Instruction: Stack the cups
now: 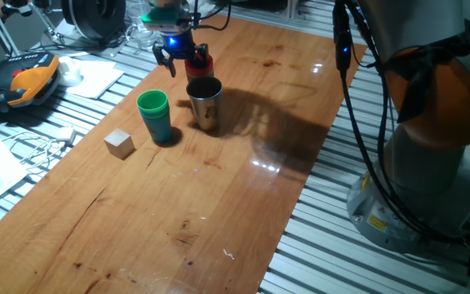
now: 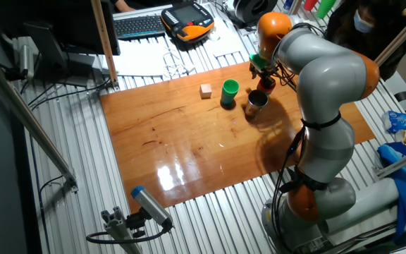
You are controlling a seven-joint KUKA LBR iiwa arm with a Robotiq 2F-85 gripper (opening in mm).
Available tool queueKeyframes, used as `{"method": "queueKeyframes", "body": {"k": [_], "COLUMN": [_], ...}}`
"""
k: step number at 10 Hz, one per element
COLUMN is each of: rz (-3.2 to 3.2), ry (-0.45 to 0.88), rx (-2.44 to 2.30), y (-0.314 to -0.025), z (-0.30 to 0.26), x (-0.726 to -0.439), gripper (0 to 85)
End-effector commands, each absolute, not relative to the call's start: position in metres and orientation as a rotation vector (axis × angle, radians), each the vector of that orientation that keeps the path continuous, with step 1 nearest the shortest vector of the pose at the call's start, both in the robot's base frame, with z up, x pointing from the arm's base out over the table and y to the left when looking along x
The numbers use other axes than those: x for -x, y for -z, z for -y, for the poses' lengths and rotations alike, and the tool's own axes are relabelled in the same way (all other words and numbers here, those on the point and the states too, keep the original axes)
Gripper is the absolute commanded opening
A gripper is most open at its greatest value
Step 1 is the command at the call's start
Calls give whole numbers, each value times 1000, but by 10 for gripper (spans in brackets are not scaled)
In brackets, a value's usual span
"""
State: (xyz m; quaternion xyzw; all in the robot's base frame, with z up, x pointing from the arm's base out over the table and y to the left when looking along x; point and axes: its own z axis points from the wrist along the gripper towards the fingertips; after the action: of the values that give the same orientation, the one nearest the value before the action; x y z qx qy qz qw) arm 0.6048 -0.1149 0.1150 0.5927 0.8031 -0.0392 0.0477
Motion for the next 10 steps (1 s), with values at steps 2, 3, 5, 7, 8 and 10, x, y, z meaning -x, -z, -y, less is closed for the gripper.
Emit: {"method": "queueKeyframes", "body": {"k": [2,3,5,7,8,10], "rz": [-2456,-2460,-2466,-2472,-2474,-2479], "ry": [126,126,130,131,129,126], "rx": [-1794,-1789,-1778,-1771,-1769,-1765], "y": [-115,-114,-114,-114,-114,-114], "z": [114,114,114,114,114,114], "x": [-604,-605,-604,-604,-604,-604], "gripper": [510,510,510,510,510,340]}}
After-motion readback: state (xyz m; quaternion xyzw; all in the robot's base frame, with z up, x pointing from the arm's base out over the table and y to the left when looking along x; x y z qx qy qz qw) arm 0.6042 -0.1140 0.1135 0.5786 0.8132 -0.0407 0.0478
